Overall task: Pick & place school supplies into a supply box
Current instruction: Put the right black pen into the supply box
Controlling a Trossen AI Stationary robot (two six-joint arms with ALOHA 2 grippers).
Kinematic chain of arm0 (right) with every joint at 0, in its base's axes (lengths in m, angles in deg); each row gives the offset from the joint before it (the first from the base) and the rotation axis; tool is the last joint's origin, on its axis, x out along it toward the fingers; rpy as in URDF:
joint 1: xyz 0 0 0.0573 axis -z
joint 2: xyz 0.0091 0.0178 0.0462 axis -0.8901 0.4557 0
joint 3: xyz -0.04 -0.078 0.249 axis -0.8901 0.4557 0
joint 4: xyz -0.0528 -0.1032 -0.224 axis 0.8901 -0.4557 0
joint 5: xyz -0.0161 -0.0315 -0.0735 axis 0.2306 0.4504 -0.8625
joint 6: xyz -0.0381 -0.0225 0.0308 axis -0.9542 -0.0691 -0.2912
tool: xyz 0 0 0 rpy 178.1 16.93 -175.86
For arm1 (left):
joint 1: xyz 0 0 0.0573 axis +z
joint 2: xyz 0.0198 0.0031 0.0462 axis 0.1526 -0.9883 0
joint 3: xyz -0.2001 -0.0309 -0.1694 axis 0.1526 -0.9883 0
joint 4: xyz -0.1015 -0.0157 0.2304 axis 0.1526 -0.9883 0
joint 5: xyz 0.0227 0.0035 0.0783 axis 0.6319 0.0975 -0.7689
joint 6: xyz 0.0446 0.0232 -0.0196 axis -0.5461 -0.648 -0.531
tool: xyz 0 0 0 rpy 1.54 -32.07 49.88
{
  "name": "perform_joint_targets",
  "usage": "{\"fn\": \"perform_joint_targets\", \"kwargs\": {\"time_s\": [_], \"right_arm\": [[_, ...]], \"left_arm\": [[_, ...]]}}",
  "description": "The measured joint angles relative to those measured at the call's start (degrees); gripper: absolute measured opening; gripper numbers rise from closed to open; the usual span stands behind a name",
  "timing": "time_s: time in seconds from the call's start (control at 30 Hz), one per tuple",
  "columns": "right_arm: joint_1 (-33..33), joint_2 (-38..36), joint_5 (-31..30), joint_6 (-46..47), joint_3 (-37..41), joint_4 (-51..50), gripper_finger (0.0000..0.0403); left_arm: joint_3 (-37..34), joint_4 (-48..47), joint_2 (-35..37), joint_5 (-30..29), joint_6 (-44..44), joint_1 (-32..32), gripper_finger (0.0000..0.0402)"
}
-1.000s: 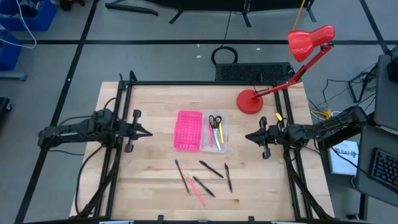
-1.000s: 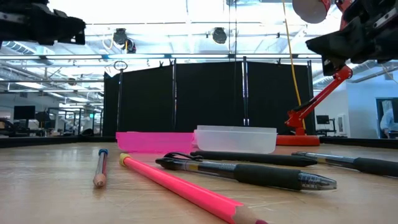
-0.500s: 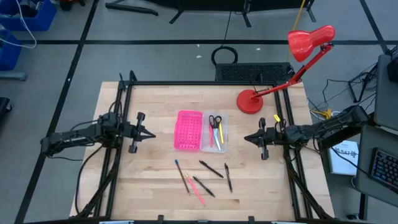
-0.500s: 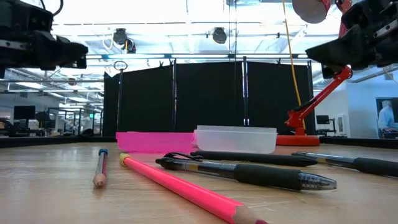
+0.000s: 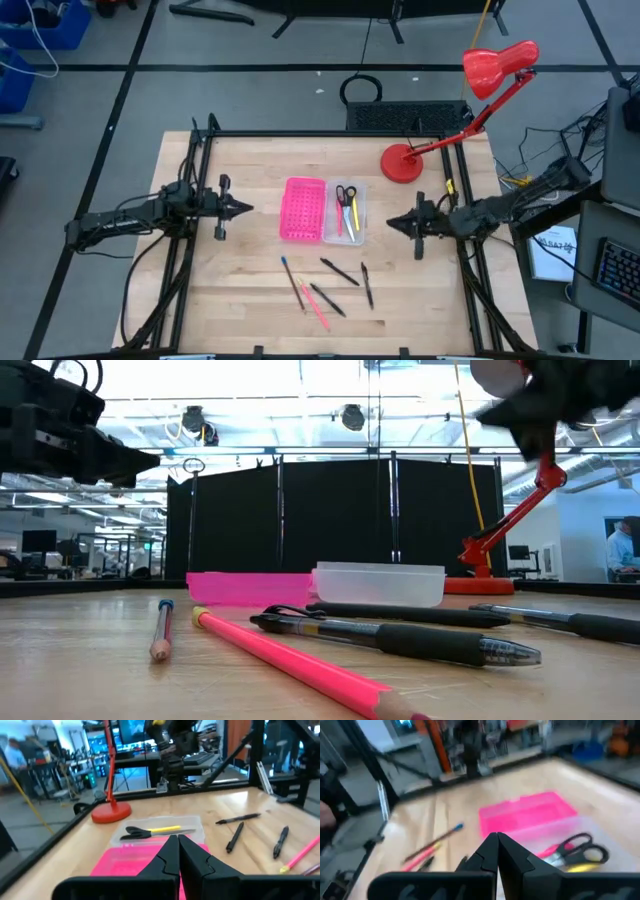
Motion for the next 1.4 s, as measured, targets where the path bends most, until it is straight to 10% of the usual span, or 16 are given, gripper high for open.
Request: {"fn": "perform_joint_targets", "kwargs": {"time_s": [0.23, 0.57, 0.93, 1.4], "right_arm": [[-7.6, 28.8, -4.7, 20.5, -36.9, -34.7, 0.0000], [-10.5, 64.5, 22.4, 64.5, -75.7, -70.6, 0.0000], [-9.5, 73.7, 26.0, 74.2, -75.3, -70.5, 0.0015], [-7.7, 73.2, 27.6, 80.3, -66.4, -64.2, 0.0175]], "left_arm": [[0.0, -0.1, -0.6, -0.1, 6.5, 0.0, 0.0033], [0.0, -0.1, -0.7, -0.1, 11.9, 0.0, 0.0042], [0.0, 0.0, -0.7, 0.3, 11.7, -0.1, 0.0042], [0.0, 1.4, -0.7, 0.4, 11.2, -0.1, 0.0042]]}}
